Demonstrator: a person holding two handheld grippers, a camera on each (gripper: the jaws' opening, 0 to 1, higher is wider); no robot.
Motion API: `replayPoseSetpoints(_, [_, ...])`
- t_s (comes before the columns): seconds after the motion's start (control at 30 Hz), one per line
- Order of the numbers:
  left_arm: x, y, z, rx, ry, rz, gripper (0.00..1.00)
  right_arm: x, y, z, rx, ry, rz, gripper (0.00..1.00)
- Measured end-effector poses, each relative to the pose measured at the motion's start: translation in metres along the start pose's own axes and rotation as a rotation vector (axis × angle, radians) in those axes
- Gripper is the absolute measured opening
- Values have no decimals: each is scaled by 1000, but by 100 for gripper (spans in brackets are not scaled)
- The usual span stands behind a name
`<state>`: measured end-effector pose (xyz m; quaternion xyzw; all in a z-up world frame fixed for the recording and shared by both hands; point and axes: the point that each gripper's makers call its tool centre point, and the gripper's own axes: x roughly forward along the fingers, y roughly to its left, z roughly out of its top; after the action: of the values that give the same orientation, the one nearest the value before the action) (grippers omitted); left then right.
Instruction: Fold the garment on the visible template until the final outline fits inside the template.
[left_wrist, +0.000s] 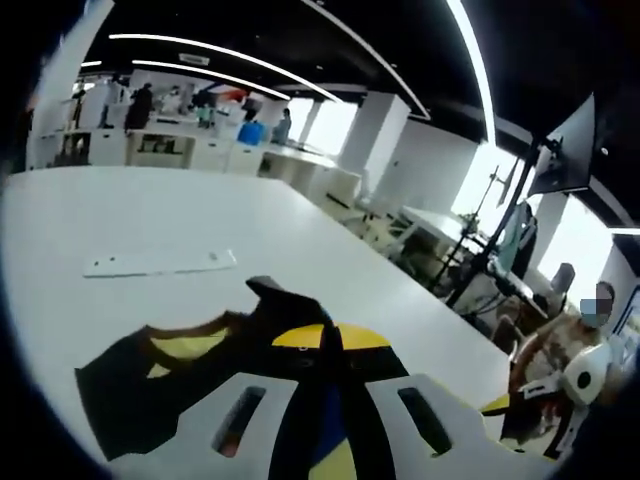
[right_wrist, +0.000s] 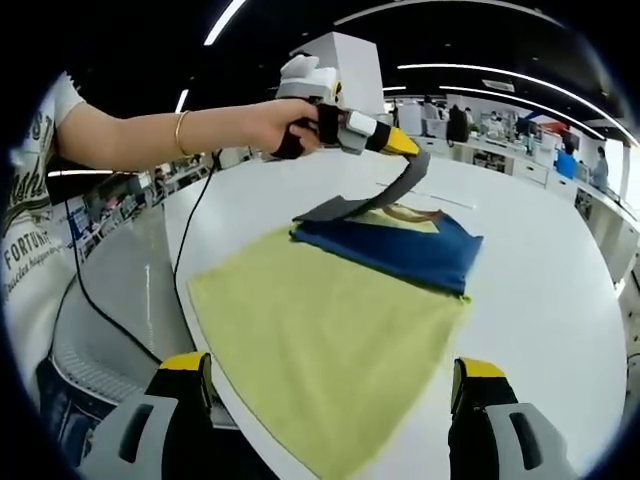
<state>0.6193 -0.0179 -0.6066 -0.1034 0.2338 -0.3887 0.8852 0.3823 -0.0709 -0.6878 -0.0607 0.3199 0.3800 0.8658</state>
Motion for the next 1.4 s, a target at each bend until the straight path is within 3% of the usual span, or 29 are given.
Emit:
replayPoseSetpoints(0.37, [16,-14,-5,1,14,-49,0,-1,-2,-5,19,0,-8,99])
replayPoseSetpoints(0.63, [30,-16,-34,25,85,-58,0,-1,-3,-7,30,-3,-9,99])
replayPoseSetpoints(1.3, [61,-15,-85,22,200,-39,0,-2,-15,-5,49,-27,-30,99])
replayPoseSetpoints(1.4, [62,-19,-84,13,187,-56,12,-2,-15,-9,55,-23,-30,99])
